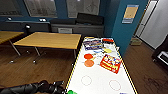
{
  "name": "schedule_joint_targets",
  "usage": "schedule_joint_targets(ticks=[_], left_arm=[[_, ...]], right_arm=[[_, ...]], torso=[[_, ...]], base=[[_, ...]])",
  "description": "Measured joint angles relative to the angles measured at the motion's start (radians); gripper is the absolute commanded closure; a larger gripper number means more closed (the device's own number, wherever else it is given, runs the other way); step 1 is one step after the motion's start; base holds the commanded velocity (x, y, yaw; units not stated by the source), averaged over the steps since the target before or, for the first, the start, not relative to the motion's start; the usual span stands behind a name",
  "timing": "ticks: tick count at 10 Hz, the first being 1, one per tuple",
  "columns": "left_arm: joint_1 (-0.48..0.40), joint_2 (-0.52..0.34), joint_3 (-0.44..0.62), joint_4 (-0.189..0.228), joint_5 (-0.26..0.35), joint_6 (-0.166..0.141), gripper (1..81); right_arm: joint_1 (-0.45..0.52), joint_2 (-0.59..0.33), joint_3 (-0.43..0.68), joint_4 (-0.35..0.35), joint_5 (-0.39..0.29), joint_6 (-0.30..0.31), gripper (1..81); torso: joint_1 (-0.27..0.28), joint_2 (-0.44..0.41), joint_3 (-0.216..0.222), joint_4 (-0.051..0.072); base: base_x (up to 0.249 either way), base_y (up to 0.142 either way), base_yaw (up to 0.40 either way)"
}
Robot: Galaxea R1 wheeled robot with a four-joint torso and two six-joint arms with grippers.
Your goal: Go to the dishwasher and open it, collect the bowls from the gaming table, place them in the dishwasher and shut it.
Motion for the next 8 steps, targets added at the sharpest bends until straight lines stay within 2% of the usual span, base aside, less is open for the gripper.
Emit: schedule_joint_targets(ticks=[2, 4, 8], left_arm=[[0.118, -0.047, 0.016, 0.074, -0.048, 0.000, 81.1], [0.241, -0.067, 0.014, 0.144, -0.099, 0.000, 81.1], [0.473, -0.078, -0.054, 0.254, -0.243, 0.001, 81.1]], right_arm=[[-0.006, 0.013, -0.001, -0.001, -0.003, 0.000, 81.1], [-0.012, 0.025, -0.016, -0.002, -0.004, 0.000, 81.1], [-0.016, 0.065, -0.066, -0.002, -0.002, -0.001, 81.1]], torso=[[-0.002, -0.001, 0.019, 0.000], [-0.002, -0.002, 0.019, 0.000], [-0.002, -0.003, 0.019, 0.000]], base=[[0.000, 0.000, 0.000], [0.000, 0.000, 0.000], [0.000, 0.000, 0.000]])
